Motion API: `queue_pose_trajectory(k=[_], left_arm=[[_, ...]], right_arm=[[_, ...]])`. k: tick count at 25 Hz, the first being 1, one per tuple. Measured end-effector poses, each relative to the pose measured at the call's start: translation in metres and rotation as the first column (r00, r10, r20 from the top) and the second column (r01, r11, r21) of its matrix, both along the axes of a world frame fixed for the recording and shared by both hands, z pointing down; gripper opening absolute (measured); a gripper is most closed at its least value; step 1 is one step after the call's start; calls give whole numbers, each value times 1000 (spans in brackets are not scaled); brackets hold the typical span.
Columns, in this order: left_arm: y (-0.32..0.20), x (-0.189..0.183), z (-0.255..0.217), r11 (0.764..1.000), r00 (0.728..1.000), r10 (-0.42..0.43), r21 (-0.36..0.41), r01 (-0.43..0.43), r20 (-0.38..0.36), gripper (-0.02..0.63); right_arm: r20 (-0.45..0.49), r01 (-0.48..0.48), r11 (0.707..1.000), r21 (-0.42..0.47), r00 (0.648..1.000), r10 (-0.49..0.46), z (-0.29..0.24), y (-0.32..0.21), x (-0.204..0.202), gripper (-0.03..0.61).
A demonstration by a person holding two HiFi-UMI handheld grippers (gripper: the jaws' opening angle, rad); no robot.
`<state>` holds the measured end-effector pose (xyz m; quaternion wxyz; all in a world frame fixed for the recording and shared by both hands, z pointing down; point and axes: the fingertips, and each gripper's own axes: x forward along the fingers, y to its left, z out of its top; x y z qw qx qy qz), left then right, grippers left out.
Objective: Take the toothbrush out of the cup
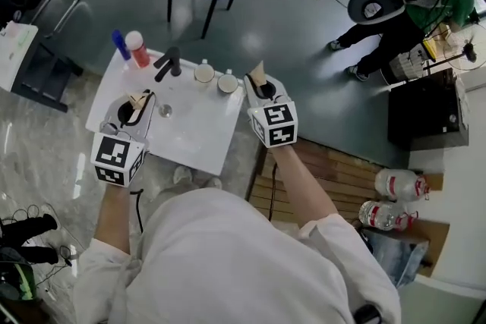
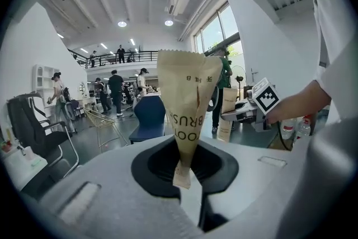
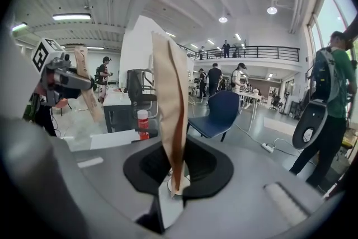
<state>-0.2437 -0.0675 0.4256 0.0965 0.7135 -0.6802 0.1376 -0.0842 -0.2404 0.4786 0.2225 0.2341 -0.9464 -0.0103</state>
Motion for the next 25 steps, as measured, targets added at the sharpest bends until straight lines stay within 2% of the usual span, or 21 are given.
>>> queue_pose_trajectory(k=[13, 25], left_arm=[[-24, 35, -3, 994, 994, 112, 13, -112, -8, 35], [-36, 59, -8, 984, 984, 176, 23, -176, -2, 34]], right_arm=[[66, -30, 1000, 9, 997, 30, -35, 25, 36, 44], [105, -50, 998, 23, 993, 48, -63, 43, 61, 46]])
